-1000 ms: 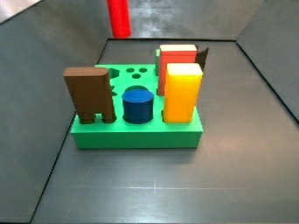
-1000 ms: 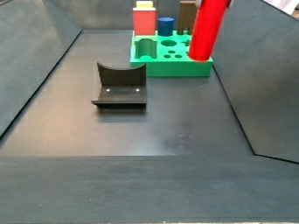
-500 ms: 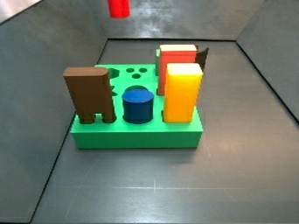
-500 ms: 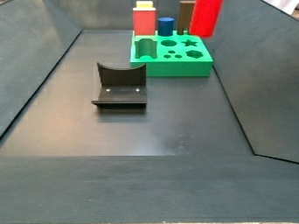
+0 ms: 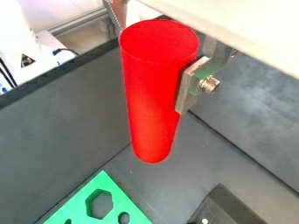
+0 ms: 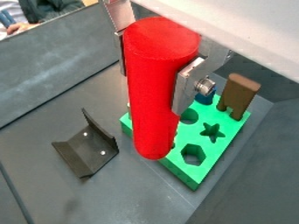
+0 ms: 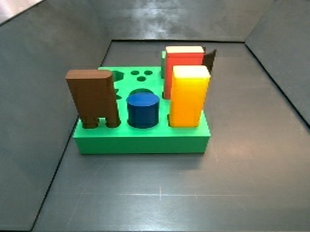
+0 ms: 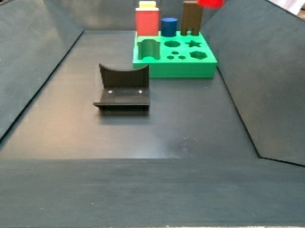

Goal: Pick up the round object. Move up. Move to above the board. Insert the round object.
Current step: Move to above the board.

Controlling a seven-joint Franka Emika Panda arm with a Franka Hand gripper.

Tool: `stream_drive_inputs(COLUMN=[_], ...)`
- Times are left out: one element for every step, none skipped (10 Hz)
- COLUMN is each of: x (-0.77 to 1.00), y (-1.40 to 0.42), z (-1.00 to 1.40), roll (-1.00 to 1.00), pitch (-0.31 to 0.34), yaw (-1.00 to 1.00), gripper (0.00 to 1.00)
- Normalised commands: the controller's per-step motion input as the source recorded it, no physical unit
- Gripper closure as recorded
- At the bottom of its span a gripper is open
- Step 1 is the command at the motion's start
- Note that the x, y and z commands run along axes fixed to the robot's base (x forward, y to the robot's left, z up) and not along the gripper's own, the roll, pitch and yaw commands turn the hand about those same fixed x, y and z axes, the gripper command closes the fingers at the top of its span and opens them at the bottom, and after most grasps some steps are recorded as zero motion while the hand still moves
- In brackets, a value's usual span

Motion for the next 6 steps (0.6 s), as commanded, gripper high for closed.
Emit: stream_drive_inputs(x=[0.01, 0.01, 0.32, 0.32, 0.36, 0.37], y=[-0.02, -0.01, -1.0, -1.0, -1.0, -1.0], z=[0.3, 0.2, -0.14, -0.14, -0.13, -0.12], roll=[0.07, 0.07, 0.07, 0.07, 0.04, -0.01], pitch=[0.08, 0.08, 0.458, 0.451, 0.392, 0.352], yaw=[0.03, 0.03, -0.17, -0.16, -0.06, -0.04], gripper=[1.0, 1.0, 1.0, 1.0, 1.0, 1.0])
